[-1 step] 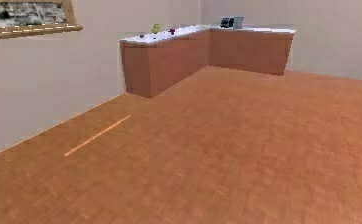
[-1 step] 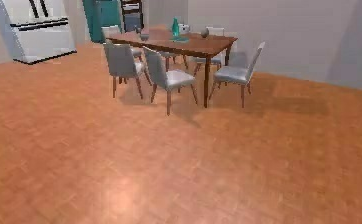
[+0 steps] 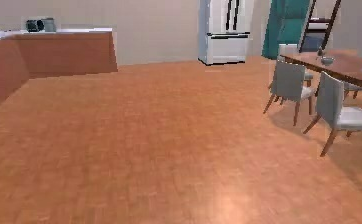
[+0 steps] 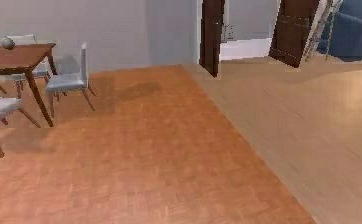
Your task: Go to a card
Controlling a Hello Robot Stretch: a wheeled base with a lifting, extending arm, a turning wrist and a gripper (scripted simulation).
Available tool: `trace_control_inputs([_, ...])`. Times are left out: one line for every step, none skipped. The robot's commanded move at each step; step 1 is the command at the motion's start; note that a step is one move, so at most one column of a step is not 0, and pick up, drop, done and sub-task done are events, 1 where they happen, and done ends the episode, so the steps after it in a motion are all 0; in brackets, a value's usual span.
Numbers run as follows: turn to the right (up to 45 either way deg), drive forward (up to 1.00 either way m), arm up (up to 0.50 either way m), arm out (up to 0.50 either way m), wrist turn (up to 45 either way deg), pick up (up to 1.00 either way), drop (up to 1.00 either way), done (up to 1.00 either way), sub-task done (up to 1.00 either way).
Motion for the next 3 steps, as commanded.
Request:
trace_control_inputs([12.0, 0.00, 0.00, 0.00, 0.0, 0.00, 0.00, 0.00, 0.00])
trace_control_inputs([0.0, 1.00, 0.00, 0.00, 0.0, 0.00, 0.00, 0.00, 0.00])
trace_control_inputs([0.0, 1.00, 0.00, 0.00, 0.0, 0.00, 0.00, 0.00, 0.00])
